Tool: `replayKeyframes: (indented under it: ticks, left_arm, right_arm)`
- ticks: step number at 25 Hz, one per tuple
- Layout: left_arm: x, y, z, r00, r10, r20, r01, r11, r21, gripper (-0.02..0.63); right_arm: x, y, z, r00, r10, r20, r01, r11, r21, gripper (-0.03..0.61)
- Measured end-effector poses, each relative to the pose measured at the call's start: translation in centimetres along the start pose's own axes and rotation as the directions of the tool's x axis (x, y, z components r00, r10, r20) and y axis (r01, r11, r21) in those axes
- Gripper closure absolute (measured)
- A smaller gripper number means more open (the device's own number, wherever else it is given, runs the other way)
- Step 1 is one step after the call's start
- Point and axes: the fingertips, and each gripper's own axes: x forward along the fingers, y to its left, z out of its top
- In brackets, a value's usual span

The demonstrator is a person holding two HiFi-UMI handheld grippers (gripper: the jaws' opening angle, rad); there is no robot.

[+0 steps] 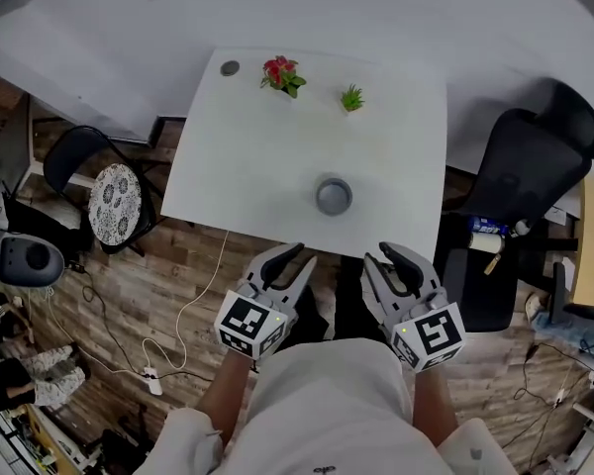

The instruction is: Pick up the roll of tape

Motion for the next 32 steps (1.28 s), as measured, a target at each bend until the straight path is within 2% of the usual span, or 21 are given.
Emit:
replayKeyframes:
  ticks: [7, 13, 22, 28, 32]
  left_arm:
    - [4.2, 0.2, 0.7, 0.998, 0.04, -0.049, -0.04, 0.999, 0.007, 0.515]
    - [7.4, -0.4, 0.0, 0.992, 0.078, -0.1, -0.077, 0.997, 0.009, 0.515]
    - [10.4, 0.5, -2.0, 0.966, 0.18, -0.187, -0.182, 0.983, 0.003, 0.515]
    - [11.2, 1.4, -4.4, 0.92, 0.246, -0.304, -0.215, 0.968, 0.133, 0.515]
    - [12.4, 2.3, -5.4, 0.906, 0.247, -0.345, -0.189, 0.963, 0.192, 0.515]
  right_arm:
    - [2.1, -3.8, 1.5, 0.998, 0.07, 0.003, -0.07, 0.998, 0.002, 0.466]
    - [3.7, -6.0, 1.8, 0.986, 0.167, -0.013, -0.168, 0.986, -0.01, 0.468]
    - [5.2, -8.1, 0.5, 0.957, 0.281, -0.071, -0.282, 0.96, -0.001, 0.471]
    - [5.7, -8.8, -0.6, 0.94, 0.324, -0.105, -0.326, 0.945, -0.001, 0.472]
    - [6.3, -8.9, -1.5, 0.932, 0.338, -0.129, -0.339, 0.941, 0.011, 0.472]
